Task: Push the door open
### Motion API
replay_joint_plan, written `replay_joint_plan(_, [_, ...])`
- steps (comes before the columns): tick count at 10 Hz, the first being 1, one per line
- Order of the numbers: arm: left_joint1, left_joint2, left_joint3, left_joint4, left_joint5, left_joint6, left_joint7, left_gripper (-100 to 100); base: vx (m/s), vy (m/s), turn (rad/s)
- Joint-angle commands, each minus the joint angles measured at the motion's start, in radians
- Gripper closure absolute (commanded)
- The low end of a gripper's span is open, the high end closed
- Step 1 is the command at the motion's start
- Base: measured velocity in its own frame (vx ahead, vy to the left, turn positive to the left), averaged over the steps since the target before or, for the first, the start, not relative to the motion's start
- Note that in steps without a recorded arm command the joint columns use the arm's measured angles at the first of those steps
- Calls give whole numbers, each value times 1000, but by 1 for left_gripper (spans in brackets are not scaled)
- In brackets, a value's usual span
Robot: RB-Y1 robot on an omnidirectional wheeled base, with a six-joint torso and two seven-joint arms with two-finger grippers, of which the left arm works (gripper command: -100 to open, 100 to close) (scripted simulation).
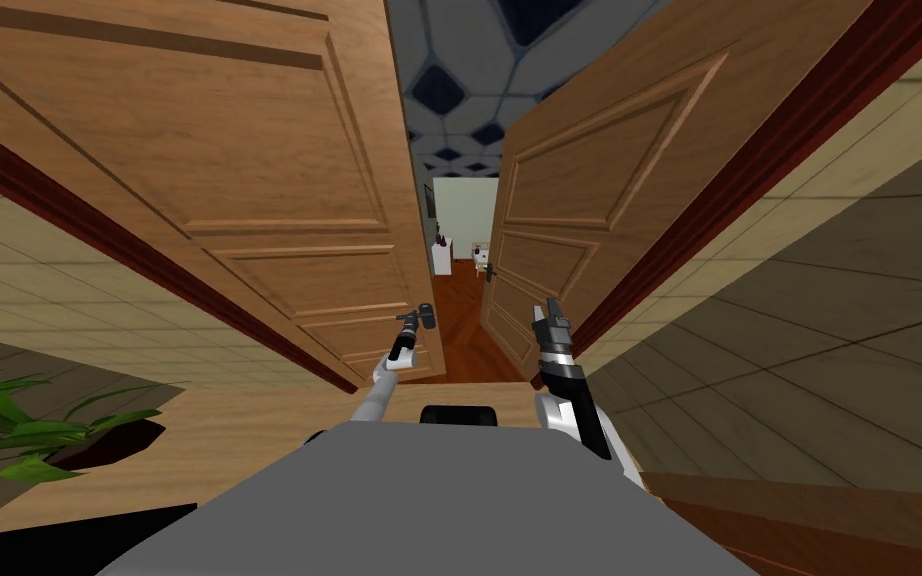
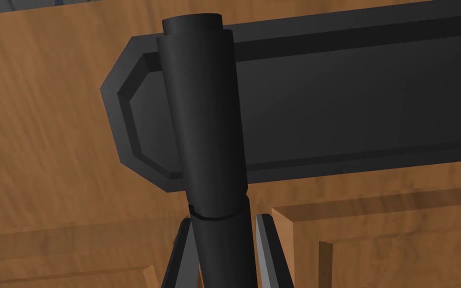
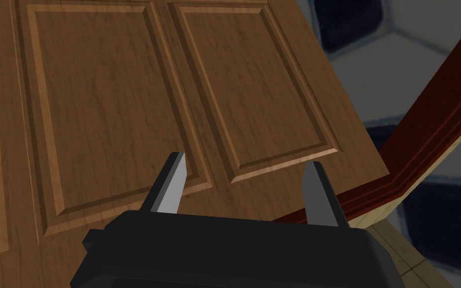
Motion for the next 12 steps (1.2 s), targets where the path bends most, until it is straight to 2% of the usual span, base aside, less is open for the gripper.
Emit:
replay_joint_plan(1, [9,27,29,-24,5,8,-3,100,164,-63,85])
replay_joint_plan(4, [7,39,59,-24,10,10,-12,100,186,-89,69])
replay_joint_plan(5, [7,39,59,-24,10,10,-12,100,114,-32,32])
replay_joint_plan(7, [6,46,91,-23,16,11,-20,100,167,-46,79])
replay_joint_plan(12, [3,45,149,-22,25,13,-37,100,185,-78,87])
